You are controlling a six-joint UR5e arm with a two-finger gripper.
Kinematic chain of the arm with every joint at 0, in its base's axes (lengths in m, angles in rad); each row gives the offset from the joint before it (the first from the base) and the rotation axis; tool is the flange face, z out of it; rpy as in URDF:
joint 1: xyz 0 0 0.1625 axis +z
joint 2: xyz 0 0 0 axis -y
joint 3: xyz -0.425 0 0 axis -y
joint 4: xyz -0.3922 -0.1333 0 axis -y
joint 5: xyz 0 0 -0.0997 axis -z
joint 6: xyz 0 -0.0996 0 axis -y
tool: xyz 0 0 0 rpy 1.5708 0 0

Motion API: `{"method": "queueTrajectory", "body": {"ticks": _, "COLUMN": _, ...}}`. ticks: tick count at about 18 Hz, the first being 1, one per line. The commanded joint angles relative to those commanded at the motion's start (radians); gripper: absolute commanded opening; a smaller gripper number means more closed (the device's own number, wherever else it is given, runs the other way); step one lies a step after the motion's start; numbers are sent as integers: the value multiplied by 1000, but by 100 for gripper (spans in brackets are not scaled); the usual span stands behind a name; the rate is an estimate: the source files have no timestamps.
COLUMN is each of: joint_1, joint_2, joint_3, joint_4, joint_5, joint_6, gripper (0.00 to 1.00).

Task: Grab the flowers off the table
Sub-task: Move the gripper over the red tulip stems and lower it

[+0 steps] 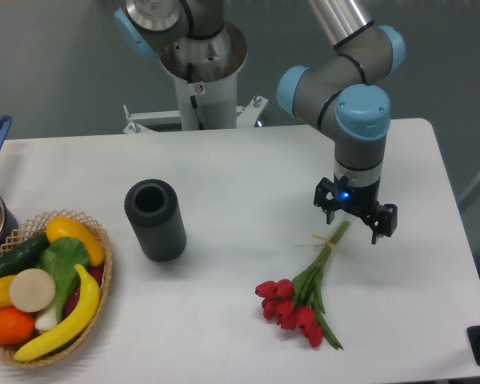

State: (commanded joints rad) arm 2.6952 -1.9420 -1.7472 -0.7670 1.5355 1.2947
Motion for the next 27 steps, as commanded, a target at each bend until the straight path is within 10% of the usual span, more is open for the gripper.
{"method": "queueTrajectory", "body": {"ticks": 27, "joint_1": -75, "joint_2": -173, "joint_3": 12, "joint_4": 14, "joint_5": -69, "joint_6": -8, "gripper": 100}}
